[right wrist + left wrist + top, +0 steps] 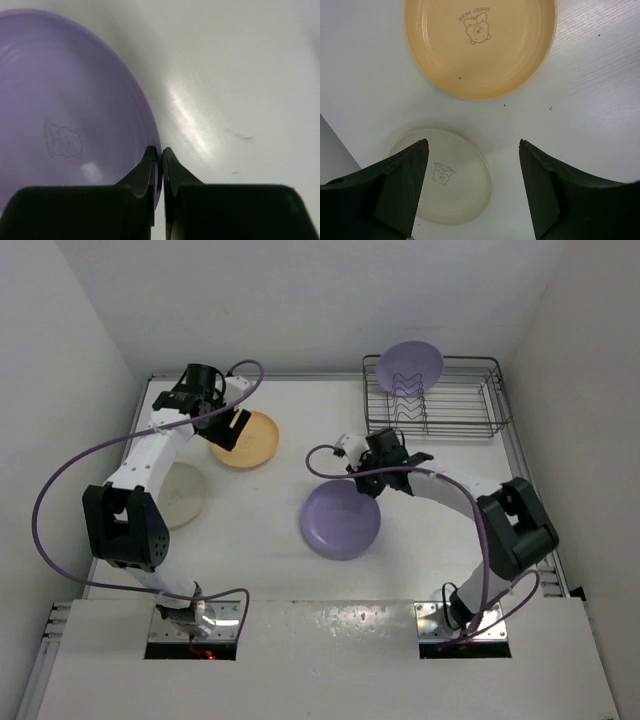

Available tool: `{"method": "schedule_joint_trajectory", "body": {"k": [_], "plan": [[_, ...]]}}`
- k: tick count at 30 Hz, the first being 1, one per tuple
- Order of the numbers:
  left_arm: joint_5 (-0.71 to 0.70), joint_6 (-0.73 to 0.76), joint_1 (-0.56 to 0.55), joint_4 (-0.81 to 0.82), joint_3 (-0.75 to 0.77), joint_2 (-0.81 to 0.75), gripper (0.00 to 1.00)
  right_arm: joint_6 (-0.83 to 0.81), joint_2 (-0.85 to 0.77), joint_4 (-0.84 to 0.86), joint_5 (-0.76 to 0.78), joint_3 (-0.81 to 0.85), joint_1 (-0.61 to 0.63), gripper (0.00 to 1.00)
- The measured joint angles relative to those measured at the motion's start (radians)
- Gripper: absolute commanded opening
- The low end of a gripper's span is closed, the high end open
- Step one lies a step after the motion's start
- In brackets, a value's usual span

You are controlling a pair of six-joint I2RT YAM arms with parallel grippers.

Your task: Load the plates into the dish rack

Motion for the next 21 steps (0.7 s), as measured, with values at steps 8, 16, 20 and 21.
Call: {"method": "schedule_joint_trajectory", "body": {"k": [8, 16, 20, 21], "plan": [[-0.004, 0.018, 0.036, 0.019, 0.010, 0.067, 0.78, -0.406, -0.182, 0.194, -0.085, 0.215, -0.174, 0.00], [-0.042, 0.034, 0.050, 0.016, 0.095, 0.164, 0.78, -0.678, 0.032, 0.658, -0.200, 0.530, -0.355, 0.00], [-0.072, 0.046, 0.054, 0.011, 0.156, 0.206, 0.78, -0.824, 0.224, 0.745, -0.208, 0.626, -0.413, 0.00], [-0.080, 0.048, 0.055, 0.009, 0.178, 0.224, 0.78, -0.843, 0.264, 0.748, -0.208, 0.642, -0.422, 0.00]]}}
